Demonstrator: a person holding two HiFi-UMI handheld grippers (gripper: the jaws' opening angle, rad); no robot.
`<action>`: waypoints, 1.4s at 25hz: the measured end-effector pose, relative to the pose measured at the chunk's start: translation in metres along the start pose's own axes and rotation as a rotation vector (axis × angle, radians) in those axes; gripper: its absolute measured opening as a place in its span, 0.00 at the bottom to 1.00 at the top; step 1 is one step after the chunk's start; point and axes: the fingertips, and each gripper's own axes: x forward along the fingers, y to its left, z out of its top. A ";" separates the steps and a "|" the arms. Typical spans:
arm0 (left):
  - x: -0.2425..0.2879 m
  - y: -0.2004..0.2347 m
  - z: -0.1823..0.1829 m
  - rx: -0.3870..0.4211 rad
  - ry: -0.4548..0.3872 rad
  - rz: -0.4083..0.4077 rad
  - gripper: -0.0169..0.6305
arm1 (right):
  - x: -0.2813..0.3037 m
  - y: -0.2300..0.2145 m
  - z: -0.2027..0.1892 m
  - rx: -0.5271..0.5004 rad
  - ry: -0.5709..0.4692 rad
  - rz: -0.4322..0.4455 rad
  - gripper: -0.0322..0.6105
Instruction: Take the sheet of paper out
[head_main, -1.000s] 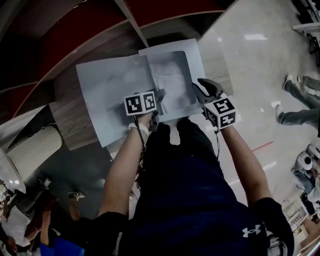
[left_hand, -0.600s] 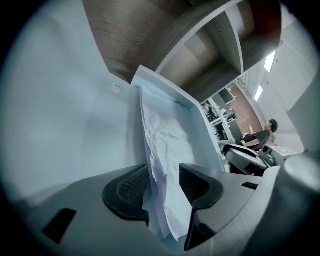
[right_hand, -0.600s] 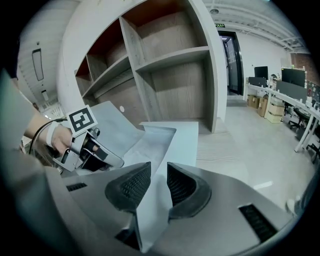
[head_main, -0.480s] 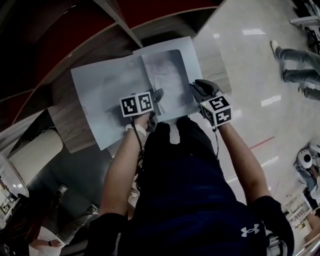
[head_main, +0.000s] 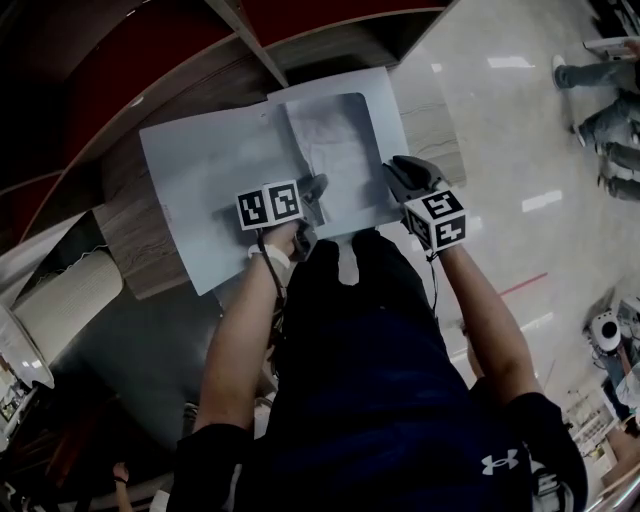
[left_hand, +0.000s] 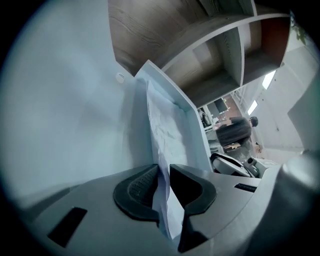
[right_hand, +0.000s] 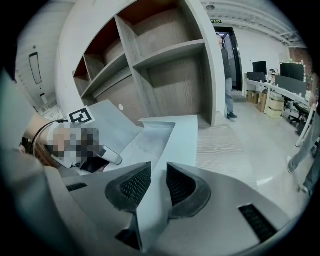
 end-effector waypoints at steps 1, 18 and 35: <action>0.000 0.000 0.001 -0.010 0.002 -0.017 0.14 | 0.000 0.000 0.000 -0.001 -0.002 -0.002 0.19; -0.009 0.019 -0.003 -0.036 0.033 -0.017 0.05 | 0.001 -0.005 -0.001 -0.018 0.006 -0.058 0.12; -0.079 0.056 0.003 -0.043 -0.042 0.004 0.05 | 0.003 -0.005 -0.002 -0.052 0.023 -0.116 0.11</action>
